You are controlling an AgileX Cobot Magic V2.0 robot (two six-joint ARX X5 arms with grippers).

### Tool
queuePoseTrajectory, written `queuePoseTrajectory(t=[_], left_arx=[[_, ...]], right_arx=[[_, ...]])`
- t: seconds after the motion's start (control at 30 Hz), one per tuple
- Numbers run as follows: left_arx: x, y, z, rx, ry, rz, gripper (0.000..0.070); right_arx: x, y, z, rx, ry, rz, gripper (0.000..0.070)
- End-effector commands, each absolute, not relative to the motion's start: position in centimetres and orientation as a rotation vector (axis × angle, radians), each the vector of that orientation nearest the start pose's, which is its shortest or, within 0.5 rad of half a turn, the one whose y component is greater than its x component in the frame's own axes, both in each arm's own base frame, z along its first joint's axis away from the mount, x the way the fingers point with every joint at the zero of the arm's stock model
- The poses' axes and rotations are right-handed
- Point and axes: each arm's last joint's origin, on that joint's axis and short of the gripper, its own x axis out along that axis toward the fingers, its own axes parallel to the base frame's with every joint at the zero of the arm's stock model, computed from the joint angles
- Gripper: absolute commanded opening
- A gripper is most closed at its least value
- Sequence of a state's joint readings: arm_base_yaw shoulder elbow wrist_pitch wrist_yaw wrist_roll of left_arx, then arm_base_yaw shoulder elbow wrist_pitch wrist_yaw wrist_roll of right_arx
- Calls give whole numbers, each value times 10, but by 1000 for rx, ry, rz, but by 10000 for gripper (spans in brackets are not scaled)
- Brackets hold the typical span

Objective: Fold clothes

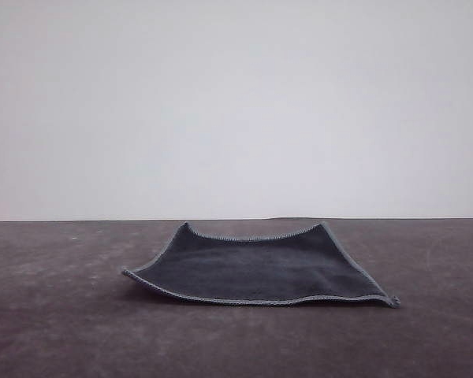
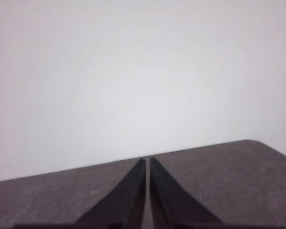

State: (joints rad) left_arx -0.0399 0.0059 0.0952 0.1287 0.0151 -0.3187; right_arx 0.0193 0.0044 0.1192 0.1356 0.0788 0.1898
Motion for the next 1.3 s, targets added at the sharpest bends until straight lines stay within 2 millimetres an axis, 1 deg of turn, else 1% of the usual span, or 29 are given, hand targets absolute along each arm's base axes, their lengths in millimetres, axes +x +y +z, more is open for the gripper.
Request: queuePoseTrajectory(t=[0.0,0.1,0.23,0.33,0.43,0.6,0.8,0.93,1.03,1.13,1.27], left_arx=[[84,-3,222,-330,-211,-64,3],[78,-2,238,-330,-111,-13,3],[75,-2,256,-321,23,8,3],[76,-2,267,-308,139,12,3],[82,-3,274,-270,270,1,3],[96,-7,281,-233,495,-106,3],[120,-13,285,-206,668,-257,3],[133,-23,284,-172,704,-343,3],[138,-36,282,-137,715,-422,3],[141,-48,281,-93,707,-503,3],[141,-55,281,-25,692,-559,3]], right_arx=[[81,-1,228,218,-256,-32,6],[73,-1,245,214,-181,-41,6],[64,-1,262,203,-45,-54,6],[62,-1,271,196,73,-63,6],[65,0,276,164,197,-38,6],[81,3,276,125,381,61,6],[108,9,266,122,525,228,6],[121,14,261,85,577,282,6],[125,20,261,60,569,335,6],[128,29,261,41,558,395,6],[129,36,263,20,542,444,6]])
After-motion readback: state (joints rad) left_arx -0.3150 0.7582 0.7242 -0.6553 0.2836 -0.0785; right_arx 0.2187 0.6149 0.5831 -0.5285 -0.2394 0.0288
